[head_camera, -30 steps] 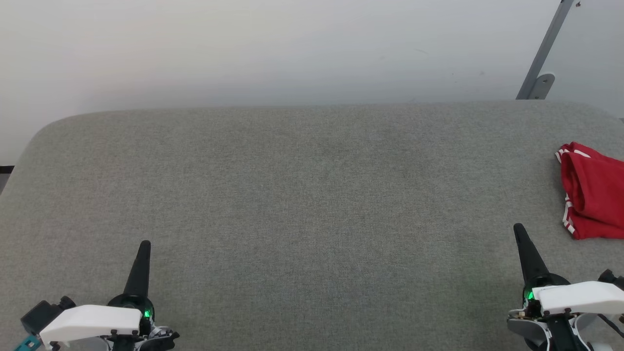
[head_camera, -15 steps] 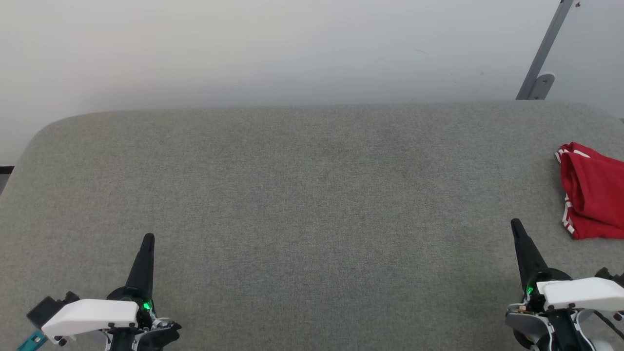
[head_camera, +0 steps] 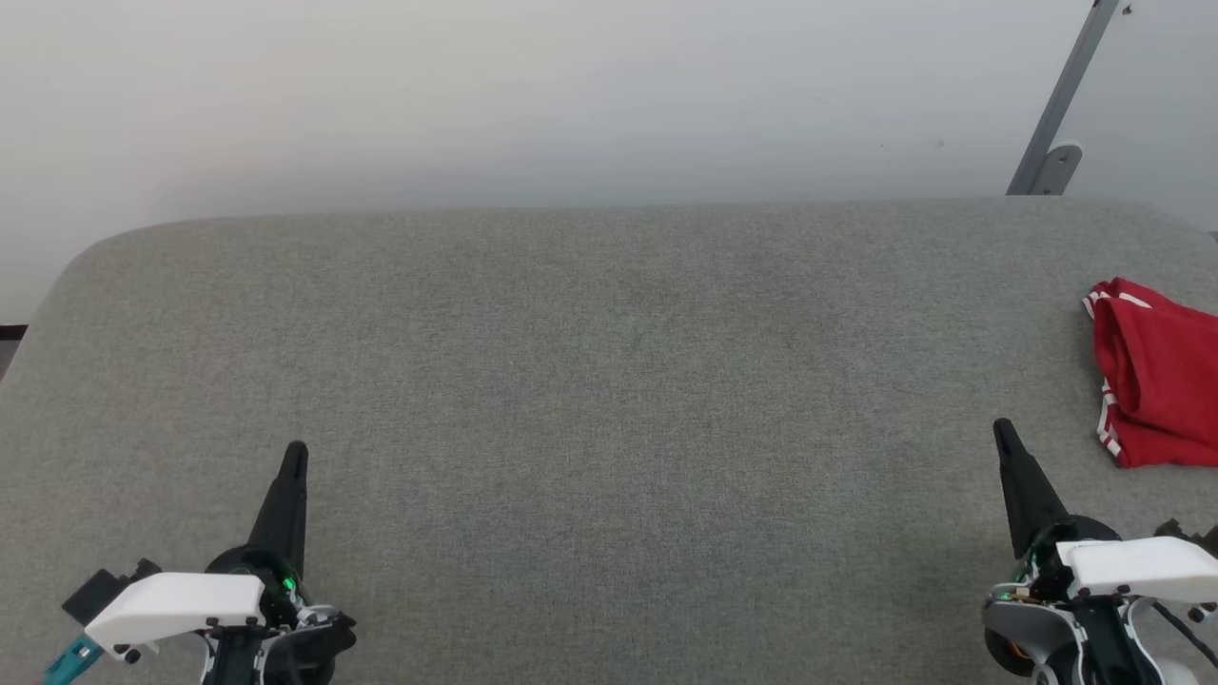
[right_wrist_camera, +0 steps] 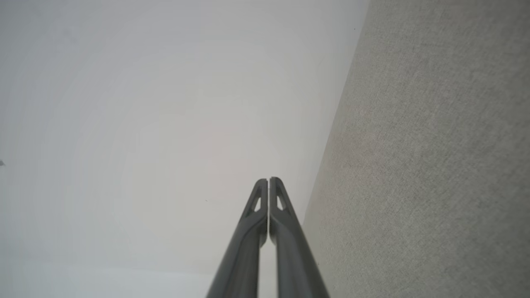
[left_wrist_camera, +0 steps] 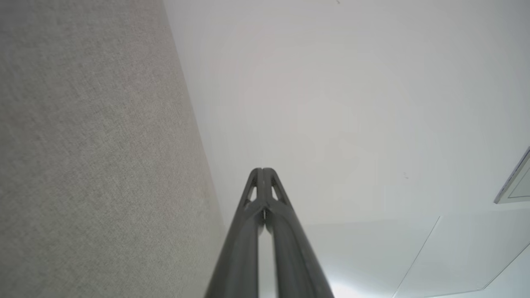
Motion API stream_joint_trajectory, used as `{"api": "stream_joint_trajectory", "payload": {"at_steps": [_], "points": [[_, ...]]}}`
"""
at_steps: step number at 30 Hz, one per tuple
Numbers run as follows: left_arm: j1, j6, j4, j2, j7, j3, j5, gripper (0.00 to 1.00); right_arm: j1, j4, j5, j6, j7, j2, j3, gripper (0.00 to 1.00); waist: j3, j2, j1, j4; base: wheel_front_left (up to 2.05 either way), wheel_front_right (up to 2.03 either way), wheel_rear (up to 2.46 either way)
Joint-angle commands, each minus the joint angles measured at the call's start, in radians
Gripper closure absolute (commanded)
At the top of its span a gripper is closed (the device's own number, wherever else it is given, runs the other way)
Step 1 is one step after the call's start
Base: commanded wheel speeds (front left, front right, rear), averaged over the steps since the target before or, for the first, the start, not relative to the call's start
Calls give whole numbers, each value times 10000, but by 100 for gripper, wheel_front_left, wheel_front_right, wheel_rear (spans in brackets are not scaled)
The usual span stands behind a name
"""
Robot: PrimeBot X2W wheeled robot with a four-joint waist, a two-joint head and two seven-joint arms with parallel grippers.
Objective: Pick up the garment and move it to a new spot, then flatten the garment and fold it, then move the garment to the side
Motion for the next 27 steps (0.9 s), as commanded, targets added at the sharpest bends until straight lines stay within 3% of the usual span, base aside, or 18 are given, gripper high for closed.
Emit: {"api": "stream_joint_trajectory", "payload": {"at_steps": [1,27], "points": [[-185,-26,23,-30,93,49,-214,100,-159,28,253,-3,81,59,-39,100,-2,-1,0,0,0,0,0],[-290,-28,78,-98,246,95,-606,100,-182,55,707,-3,207,95,-62,100,-8,-1,0,-3,0,0,0]]}}
